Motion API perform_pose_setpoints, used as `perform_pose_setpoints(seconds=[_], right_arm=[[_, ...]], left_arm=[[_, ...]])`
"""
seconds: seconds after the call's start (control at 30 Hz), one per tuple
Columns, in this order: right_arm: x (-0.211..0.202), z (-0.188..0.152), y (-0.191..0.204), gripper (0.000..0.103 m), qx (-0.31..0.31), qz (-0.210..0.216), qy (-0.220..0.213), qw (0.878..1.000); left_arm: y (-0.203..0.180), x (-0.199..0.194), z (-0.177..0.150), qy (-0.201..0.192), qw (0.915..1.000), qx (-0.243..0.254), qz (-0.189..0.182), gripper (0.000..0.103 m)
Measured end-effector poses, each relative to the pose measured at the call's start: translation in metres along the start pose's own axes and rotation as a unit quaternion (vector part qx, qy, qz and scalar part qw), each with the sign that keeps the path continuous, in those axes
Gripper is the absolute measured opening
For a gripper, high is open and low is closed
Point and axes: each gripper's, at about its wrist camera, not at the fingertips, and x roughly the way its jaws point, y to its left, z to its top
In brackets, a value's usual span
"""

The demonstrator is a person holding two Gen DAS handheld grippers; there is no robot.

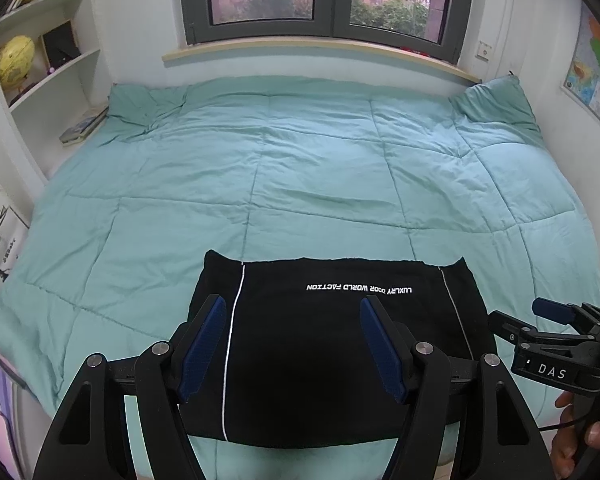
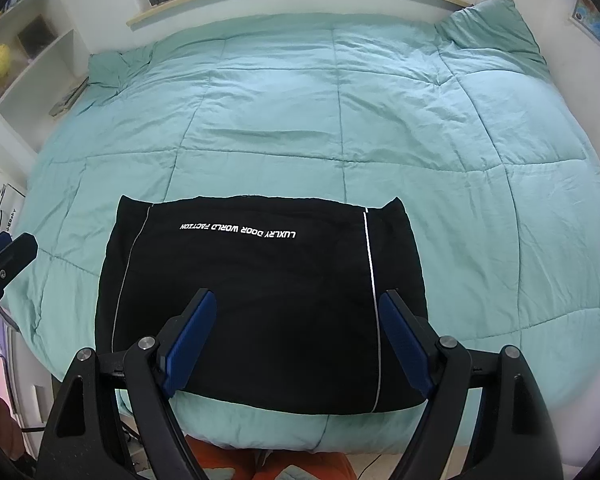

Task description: Fold large clothes

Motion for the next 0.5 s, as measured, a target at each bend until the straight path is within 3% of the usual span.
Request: perform_pose_setpoints(seconds=[0.3,0.5], right_arm=[[0.005,0.005,-0.003,0.085,-0.002,0.001,0.001,1.000],[0.010,0.008,0.002,0.085,-0.005,0.001,0.004,1.000]], left_arm=[[0.000,0.002,0.007,-0.007,0.9997,0.007,0.024,0.071],[0.007,-0.008,0.012,-0.049,0.9973,0.018,0.052,0.071]])
